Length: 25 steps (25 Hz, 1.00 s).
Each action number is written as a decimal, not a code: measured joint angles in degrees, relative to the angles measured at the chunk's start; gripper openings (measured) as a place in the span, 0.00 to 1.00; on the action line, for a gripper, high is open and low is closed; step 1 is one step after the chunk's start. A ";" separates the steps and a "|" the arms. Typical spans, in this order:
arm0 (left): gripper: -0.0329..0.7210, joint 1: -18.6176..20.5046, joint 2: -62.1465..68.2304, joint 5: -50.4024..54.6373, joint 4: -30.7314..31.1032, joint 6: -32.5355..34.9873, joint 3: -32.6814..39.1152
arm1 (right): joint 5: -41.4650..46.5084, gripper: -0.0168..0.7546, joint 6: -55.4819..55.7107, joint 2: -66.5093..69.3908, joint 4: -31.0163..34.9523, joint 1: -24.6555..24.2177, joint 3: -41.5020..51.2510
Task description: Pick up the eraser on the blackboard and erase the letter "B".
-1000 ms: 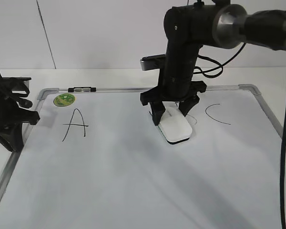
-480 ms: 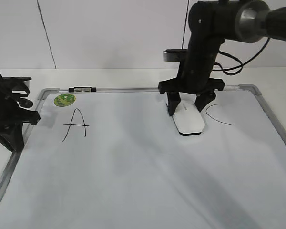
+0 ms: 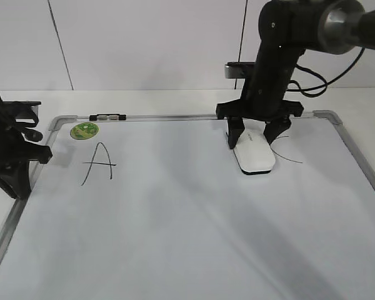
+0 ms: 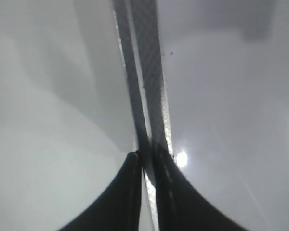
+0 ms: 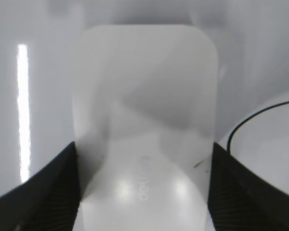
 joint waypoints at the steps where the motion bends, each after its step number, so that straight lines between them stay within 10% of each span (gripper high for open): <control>1: 0.10 0.00 0.00 0.09 0.10 0.00 0.00 | 0.00 0.72 0.00 0.04 -0.88 0.97 0.00; 10: 0.10 0.00 0.00 0.40 0.13 0.00 0.00 | 0.00 0.72 0.00 0.13 -1.72 8.88 0.00; 25: 0.10 0.00 0.00 0.49 0.24 0.00 0.00 | 0.67 0.72 2.79 1.43 -4.24 -0.14 -3.23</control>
